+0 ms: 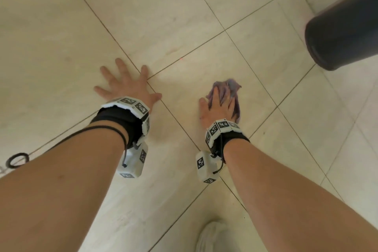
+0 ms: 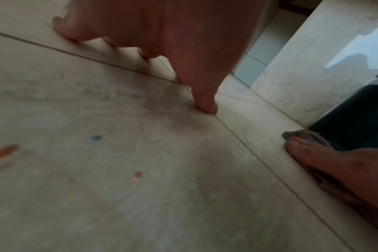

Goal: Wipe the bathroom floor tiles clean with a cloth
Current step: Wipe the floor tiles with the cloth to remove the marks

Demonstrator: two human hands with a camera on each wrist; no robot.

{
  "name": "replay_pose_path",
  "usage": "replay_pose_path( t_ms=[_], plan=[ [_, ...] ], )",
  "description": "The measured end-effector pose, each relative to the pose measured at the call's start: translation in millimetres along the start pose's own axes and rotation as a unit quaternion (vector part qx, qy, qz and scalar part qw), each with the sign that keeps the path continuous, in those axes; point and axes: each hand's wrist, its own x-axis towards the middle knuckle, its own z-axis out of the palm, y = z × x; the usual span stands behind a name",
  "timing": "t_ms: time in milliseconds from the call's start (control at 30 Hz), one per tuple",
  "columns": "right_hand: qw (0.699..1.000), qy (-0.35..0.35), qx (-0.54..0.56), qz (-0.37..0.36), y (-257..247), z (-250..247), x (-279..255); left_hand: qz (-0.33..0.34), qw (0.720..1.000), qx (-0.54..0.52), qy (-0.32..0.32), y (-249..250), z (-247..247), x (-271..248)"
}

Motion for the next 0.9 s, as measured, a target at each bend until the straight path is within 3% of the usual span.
replay_pose_path(
  t_ms=[100, 200, 367, 533, 767, 900],
  plan=[
    [0.999, -0.01, 0.012, 0.046, 11.4, -4.5, 2.0, 0.011, 1.0, 0.013, -0.006, -1.1, -2.7, 1.2],
    [0.998, -0.019, 0.033, 0.048, -4.1, -15.3, 4.9, 0.018, 0.999, 0.029, -0.018, -4.7, -8.6, 5.7],
    [0.987, -0.065, -0.02, -0.145, -60.4, -4.9, -7.3, 0.051, 0.997, 0.05, -0.022, -19.8, -14.1, 6.8],
    [0.982, -0.059, -0.017, -0.18, -36.5, 19.5, -40.4, 0.056, 0.996, 0.069, -0.014, -36.6, -9.2, -10.5],
    [0.999, -0.046, -0.002, -0.021, 70.5, -11.6, -7.8, 0.026, 0.994, 0.099, -0.034, 9.0, 6.7, -29.2],
    [0.999, -0.041, 0.003, -0.017, 87.3, -15.0, -3.7, 0.055, 0.991, 0.12, -0.021, 34.8, 22.0, -29.2]
  ],
)
